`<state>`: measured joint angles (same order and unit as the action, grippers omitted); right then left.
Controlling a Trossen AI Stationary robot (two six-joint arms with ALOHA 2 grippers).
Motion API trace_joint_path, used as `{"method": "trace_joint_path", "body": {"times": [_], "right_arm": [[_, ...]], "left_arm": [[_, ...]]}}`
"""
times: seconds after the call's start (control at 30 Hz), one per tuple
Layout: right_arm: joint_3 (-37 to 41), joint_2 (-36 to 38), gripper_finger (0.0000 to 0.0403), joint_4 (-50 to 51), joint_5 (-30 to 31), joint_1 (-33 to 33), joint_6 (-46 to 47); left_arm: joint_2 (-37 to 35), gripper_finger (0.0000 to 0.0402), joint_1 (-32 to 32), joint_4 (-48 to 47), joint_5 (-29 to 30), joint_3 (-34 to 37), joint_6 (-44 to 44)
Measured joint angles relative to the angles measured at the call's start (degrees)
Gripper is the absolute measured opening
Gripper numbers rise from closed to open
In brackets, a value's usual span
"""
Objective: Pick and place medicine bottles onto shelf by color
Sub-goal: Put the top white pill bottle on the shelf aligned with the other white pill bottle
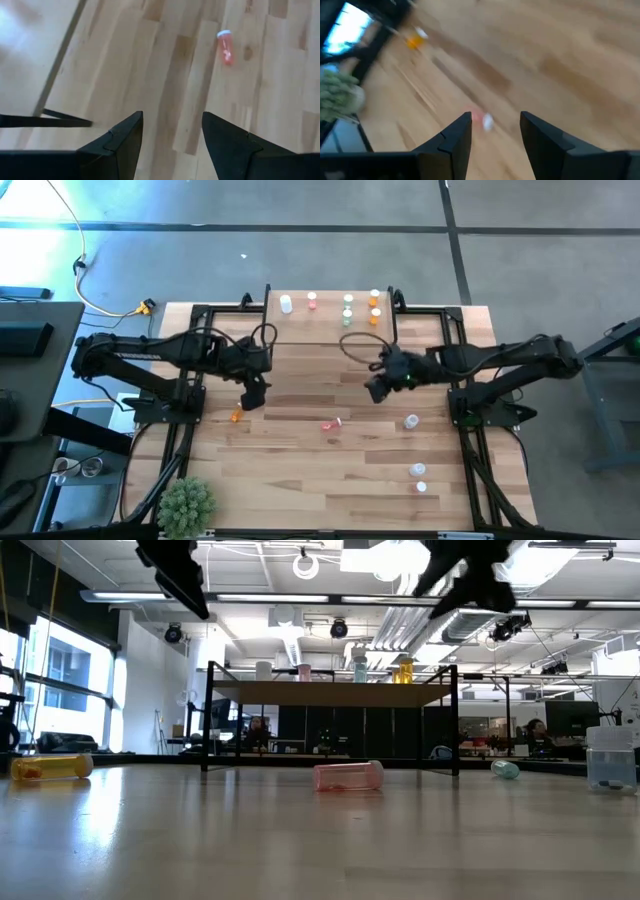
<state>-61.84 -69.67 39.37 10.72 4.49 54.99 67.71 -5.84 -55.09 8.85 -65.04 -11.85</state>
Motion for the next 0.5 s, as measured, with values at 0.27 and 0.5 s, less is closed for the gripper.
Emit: {"method": "trace_joint_path", "body": {"times": [0.27, 0.5], "right_arm": [[1.81, -0.04, 0.0155, 10.93, 0.18, 8.95, 16.03], [1.81, -0.02, 0.0146, 20.24, 2.19, 16.54, 25.78]], "left_arm": [[-0.01, 0.0195, 3.59, 0.01, 0.17, 0.0, 0.01], [-0.01, 0.0195, 5.72, 0.02, 0.25, 0.0, -0.16]]}}
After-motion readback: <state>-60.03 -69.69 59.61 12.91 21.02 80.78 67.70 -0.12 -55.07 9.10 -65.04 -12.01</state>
